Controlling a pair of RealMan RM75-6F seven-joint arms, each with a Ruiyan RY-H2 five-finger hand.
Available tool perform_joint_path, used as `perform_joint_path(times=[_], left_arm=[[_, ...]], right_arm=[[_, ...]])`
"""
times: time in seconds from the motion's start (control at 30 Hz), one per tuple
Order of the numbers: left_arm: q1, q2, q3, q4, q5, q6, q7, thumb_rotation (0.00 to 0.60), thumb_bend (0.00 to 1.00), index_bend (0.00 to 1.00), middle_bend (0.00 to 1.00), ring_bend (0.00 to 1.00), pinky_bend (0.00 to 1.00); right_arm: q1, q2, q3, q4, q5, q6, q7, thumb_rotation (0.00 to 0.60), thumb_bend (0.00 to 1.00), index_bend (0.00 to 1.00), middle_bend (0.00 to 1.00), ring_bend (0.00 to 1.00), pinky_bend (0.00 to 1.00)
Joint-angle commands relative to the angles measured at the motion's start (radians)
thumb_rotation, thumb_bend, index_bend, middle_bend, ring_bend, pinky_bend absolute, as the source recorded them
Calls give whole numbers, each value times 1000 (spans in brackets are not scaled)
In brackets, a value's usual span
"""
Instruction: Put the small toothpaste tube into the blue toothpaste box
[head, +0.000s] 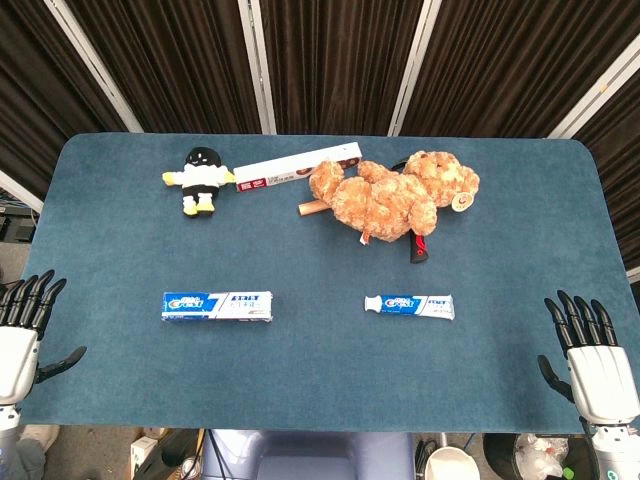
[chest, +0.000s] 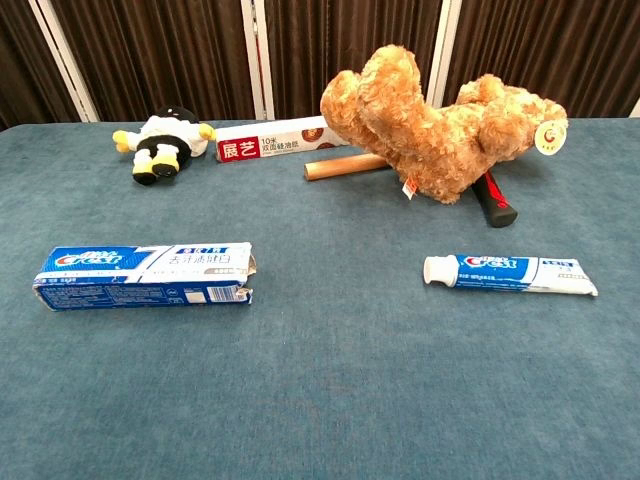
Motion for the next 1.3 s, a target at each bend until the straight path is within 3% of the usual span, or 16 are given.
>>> perform_joint_path(times=[0.03,0.5,0.67,0.8,1.07,1.3], left_arm=[[0,0,1,1,2,1,2,600,88,0,0,0,0],[-5,2,4,-3,-1,-17,14,600,88,0,0,0,1],[-21,14,17,-36,-10,-70,30,600,88,0,31,62,169],[-65,37,6,-117,-33,-155,63,600,88,28,92,114,205],[-228,28,-93,-305,-218,-411,318,600,151,72,194,215,290],[-346,-83,-146,-291,-460,-543,571,600,153,112,226,215,282]], right_arm=[[0,1,1,-2,2,1,2,600,360,0,0,0,41],[-2,2,-2,-3,-1,2,-3,600,360,0,0,0,41],[-2,4,0,-7,7,-1,5,600,359,0,0,0,41],[0,4,-1,-5,7,-6,7,600,359,0,0,0,41],[5,3,2,-9,6,-11,11,600,361,0,0,0,41],[2,8,4,-6,14,-6,33,600,360,0,0,0,41]])
